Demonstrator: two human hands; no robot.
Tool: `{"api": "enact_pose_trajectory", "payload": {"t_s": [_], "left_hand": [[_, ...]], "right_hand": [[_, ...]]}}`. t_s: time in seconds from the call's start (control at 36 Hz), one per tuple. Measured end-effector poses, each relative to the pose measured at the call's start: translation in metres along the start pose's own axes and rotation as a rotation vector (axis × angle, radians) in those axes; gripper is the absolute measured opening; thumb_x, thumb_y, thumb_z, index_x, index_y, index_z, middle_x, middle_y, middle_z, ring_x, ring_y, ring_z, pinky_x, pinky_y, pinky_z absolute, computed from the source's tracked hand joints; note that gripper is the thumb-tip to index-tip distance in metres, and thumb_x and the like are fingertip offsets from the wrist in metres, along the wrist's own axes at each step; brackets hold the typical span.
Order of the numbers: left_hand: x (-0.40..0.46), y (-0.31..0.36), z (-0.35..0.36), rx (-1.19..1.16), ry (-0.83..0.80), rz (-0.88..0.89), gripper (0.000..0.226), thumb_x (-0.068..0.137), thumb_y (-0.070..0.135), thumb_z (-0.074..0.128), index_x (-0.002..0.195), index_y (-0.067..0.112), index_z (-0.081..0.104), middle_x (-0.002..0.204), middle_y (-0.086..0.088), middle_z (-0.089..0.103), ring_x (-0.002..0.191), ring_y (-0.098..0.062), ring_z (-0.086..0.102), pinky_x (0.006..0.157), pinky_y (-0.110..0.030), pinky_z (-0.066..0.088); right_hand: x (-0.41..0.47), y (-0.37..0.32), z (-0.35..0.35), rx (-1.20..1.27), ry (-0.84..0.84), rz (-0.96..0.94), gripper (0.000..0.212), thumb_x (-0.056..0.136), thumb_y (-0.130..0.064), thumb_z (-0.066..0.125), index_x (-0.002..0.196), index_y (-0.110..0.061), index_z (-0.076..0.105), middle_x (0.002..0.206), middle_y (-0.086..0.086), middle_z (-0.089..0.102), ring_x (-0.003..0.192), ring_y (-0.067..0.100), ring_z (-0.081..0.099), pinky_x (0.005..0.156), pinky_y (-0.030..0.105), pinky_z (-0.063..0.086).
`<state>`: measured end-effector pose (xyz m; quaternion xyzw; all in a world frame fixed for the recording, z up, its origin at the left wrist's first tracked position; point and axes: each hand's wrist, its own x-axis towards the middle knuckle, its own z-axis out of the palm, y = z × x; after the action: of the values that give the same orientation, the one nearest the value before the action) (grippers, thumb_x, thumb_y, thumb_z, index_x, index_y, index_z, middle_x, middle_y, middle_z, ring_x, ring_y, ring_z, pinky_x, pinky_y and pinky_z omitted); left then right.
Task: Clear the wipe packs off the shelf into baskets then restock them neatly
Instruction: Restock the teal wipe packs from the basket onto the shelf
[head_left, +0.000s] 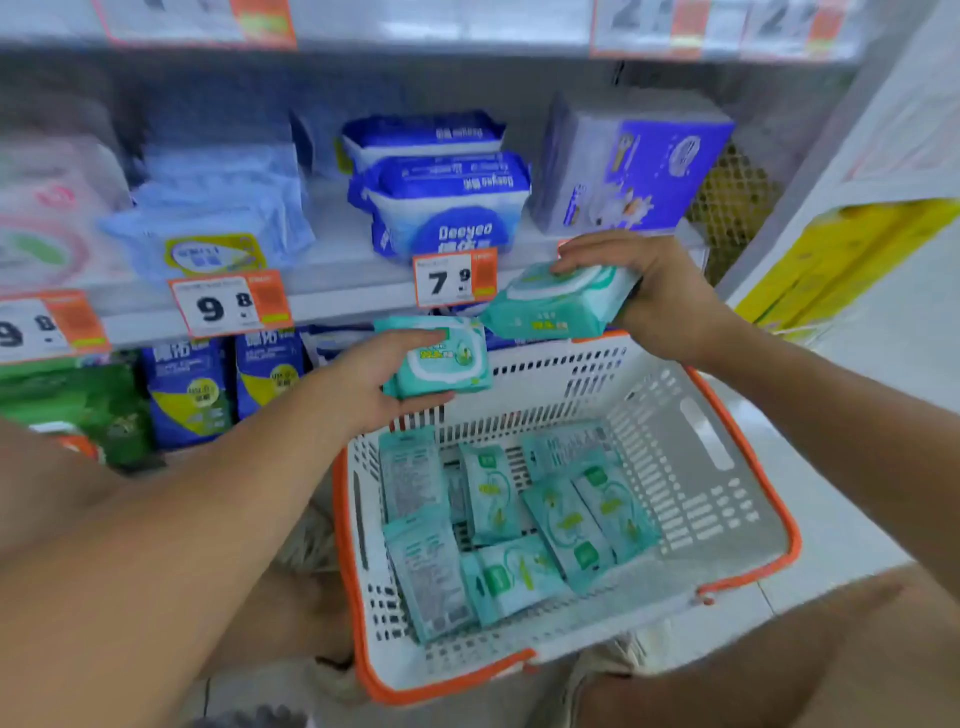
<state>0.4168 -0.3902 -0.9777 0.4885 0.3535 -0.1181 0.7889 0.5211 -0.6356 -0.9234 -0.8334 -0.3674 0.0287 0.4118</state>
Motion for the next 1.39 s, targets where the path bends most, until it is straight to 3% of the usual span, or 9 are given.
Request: {"api": "enact_pose_trajectory", "payload": {"t_s": [0.14,0.22,0.39,0.64,0.78,0.97,1.14,1.31,1.39], "left_hand": [[-0.059,0.065,0.035,-0.132,-0.208,0.161,0.021,0.088,0.020,0.068,0.107,0.015,0.071,0.104,-0.011,0.076,0.084,-0.025,0.075,0.062,-0.042,0.062],[-0.092,0.093,0.044,-0.075,-0.251,0.257,0.015,0.086,0.021,0.068,0.098,0.013,0.072,0.098,-0.011,0.077,0.077,-0.024,0.075,0.063,-0.044,0.062],[-0.127,0.124,0.048,-0.105,-0.239,0.481,0.037,0.068,0.024,0.077,0.104,0.016,0.071,0.098,-0.005,0.077,0.084,-0.016,0.075,0.069,-0.038,0.063],[-0.125,0.151,0.067,-0.084,-0.318,0.748,0.055,0.056,0.004,0.077,0.110,0.011,0.068,0.097,-0.005,0.078,0.083,-0.018,0.075,0.062,-0.028,0.060],[-0.113,0.148,0.061,0.024,-0.383,0.689,0.066,0.052,-0.003,0.075,0.117,0.004,0.065,0.100,-0.013,0.076,0.083,-0.025,0.075,0.064,-0.032,0.061],[-0.103,0.146,0.069,0.202,-0.541,0.791,0.074,0.049,-0.008,0.086,0.118,0.011,0.066,0.111,-0.012,0.074,0.100,-0.027,0.072,0.072,-0.036,0.060],[-0.101,0.134,0.079,0.216,-0.515,0.970,0.096,0.039,-0.002,0.091,0.125,0.008,0.051,0.120,-0.013,0.067,0.113,-0.027,0.066,0.081,-0.036,0.058],[-0.101,0.123,0.078,0.238,-0.472,0.996,0.103,0.037,0.004,0.088,0.130,0.014,0.044,0.123,-0.010,0.065,0.110,-0.022,0.067,0.079,-0.036,0.058],[-0.099,0.124,0.078,0.331,-0.419,1.056,0.092,0.041,-0.006,0.085,0.122,0.021,0.049,0.113,-0.004,0.068,0.101,-0.017,0.069,0.075,-0.032,0.058]], "right_hand": [[-0.009,-0.071,-0.022,0.291,0.185,-0.117,0.041,0.075,-0.026,0.083,0.110,-0.008,0.073,0.124,0.016,0.063,0.119,0.024,0.063,0.097,0.030,0.053],[-0.005,-0.087,-0.022,0.211,0.213,-0.229,0.048,0.064,0.004,0.088,0.108,-0.002,0.070,0.136,0.022,0.048,0.125,0.003,0.056,0.099,0.018,0.048],[0.018,-0.115,-0.024,0.278,0.235,-0.286,0.088,0.049,-0.042,0.097,0.124,-0.016,0.060,0.147,0.007,0.047,0.141,0.018,0.044,0.113,0.038,0.040],[0.042,-0.099,-0.018,0.221,0.447,-0.100,0.083,0.067,-0.004,0.090,0.133,-0.022,0.043,0.120,-0.002,0.065,0.108,0.014,0.066,0.088,0.037,0.059],[0.045,-0.089,-0.033,0.174,0.483,-0.161,0.077,0.065,0.003,0.084,0.128,-0.024,0.050,0.118,0.004,0.061,0.106,0.017,0.065,0.082,0.023,0.055],[0.044,-0.089,-0.045,0.061,0.421,-0.285,0.089,0.052,0.026,0.065,0.128,-0.019,0.054,0.127,0.010,0.051,0.121,0.026,0.054,0.092,0.036,0.052],[0.043,-0.112,-0.036,-0.124,0.540,-0.379,0.086,0.050,0.020,0.070,0.127,-0.018,0.057,0.127,0.009,0.044,0.123,0.003,0.045,0.091,0.007,0.041],[0.037,-0.119,-0.035,-0.142,0.422,-0.270,0.102,0.060,0.004,0.079,0.150,-0.022,0.039,0.145,0.002,0.034,0.139,0.007,0.034,0.107,0.017,0.039],[0.035,-0.124,-0.055,-0.357,0.197,-0.232,0.117,0.060,-0.034,0.093,0.156,-0.031,0.027,0.159,-0.007,0.020,0.150,0.013,0.016,0.121,0.033,0.025]]}}
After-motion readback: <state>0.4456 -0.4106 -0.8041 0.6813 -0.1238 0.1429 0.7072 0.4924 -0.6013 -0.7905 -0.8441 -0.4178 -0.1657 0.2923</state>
